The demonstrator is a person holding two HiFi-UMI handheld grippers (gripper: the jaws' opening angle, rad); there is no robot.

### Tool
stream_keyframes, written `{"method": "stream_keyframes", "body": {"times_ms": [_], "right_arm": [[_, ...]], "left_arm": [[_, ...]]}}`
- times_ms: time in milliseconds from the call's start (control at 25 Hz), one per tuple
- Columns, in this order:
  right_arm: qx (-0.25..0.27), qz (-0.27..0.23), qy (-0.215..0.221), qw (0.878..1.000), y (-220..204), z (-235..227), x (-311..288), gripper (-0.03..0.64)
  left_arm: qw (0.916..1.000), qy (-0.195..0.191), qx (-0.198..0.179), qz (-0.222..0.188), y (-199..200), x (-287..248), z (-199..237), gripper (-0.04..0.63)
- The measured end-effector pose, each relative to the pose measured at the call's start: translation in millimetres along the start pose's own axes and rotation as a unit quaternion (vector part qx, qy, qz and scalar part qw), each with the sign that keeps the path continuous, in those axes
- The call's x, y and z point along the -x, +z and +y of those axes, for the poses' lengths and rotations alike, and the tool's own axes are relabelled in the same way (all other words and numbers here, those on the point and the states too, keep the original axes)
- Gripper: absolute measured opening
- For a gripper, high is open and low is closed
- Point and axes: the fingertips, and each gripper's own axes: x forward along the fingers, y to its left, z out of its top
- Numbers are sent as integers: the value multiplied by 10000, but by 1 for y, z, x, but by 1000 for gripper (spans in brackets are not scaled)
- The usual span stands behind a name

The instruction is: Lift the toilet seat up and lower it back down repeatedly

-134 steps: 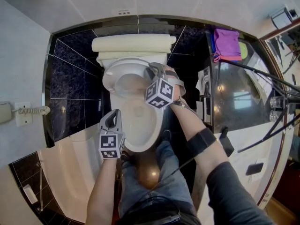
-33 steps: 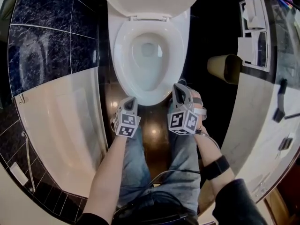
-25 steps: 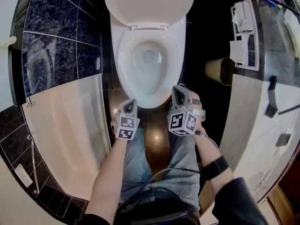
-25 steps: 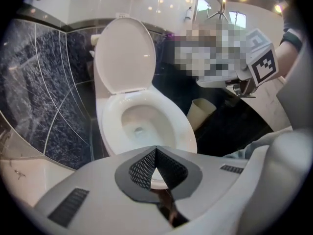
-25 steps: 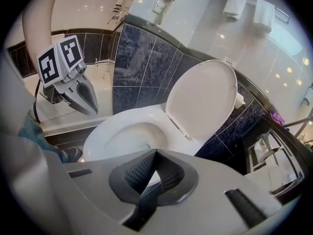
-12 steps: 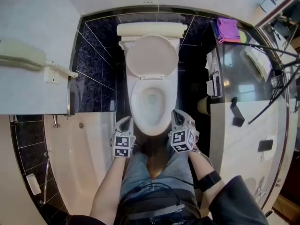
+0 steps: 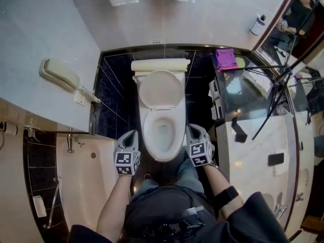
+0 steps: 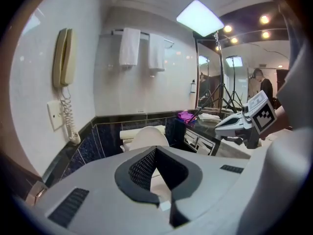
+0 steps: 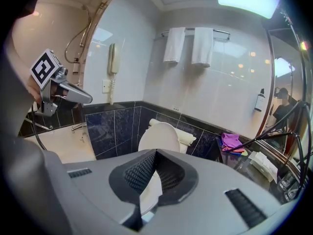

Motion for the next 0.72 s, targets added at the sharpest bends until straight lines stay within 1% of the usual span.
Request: {"method": "stream_keyframes", "body": {"times_ms": [200,440,520,720], "right_arm": [[-161,-266,-174,9994,22,-14,20,17],[-317,-330,-269,9986,21,-21,30,17],[-345,-310,-286,9985,17,-22,31,17],[-364,-252,-281,9986,13,-23,28,17]], "left_arm": [[9996,-10,81,-258,29,16,1,0],[9991,-123,165,-372,40,20,-2,0],[9991,-106,111,-388,42,21,-4,0],[9989,-61,-156,-445,46,18,-9,0]]}}
